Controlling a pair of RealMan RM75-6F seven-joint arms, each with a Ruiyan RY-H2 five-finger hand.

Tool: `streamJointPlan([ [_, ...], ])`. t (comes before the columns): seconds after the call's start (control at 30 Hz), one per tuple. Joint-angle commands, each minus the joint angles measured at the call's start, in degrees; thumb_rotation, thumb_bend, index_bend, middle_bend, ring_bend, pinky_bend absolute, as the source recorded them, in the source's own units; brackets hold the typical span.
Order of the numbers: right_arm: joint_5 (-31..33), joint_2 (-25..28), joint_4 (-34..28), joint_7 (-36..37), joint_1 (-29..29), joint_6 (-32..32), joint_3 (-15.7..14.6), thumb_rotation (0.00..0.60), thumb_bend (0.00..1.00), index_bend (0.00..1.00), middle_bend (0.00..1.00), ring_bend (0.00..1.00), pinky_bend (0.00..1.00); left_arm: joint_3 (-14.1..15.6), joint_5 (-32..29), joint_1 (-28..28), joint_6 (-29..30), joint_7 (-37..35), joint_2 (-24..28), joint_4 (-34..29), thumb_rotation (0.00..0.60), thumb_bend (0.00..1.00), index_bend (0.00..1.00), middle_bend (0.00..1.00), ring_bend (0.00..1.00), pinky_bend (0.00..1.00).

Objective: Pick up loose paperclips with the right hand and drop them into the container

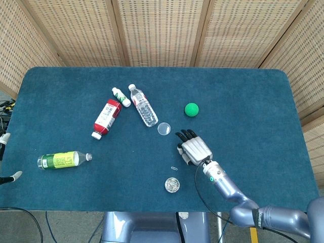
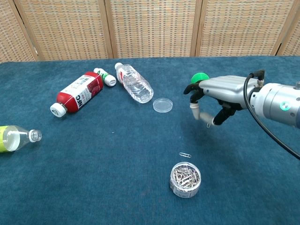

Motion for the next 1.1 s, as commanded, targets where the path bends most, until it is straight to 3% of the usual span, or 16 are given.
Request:
streamJointPlan([
  [0.03,2.3,-1.3,4.0,-0.3,1.2,-1.3,0.8,0.600,0.81,0.50,0.09,0.00,0.08,-0.1,-0.3,-0.1,-0.3,0.0,0.0,0.1,0.600,0.00,0.00,0.00,0.00,0.00],
  [0.33,4.3,-5.2,11.5,-1.8,2.6,-2.0,0.7,0.600,0.93,0.50,0.09,0.00,0.08,-0.5,-1.6,-0.6,-1.2,0.2,-0.2,0.5,0.600,0.00,0.00,0.00,0.00,0.00],
  [1.1,6.9,-11.6,21.6,-1.8,4.2,-4.1,0.9,0.600,0.94,0.50,0.09,0.00,0.08,-0.6,-2.4,-0.7,-1.3,0.6,-0.6,1.0,0.600,0.00,0.00,0.00,0.00,0.00],
])
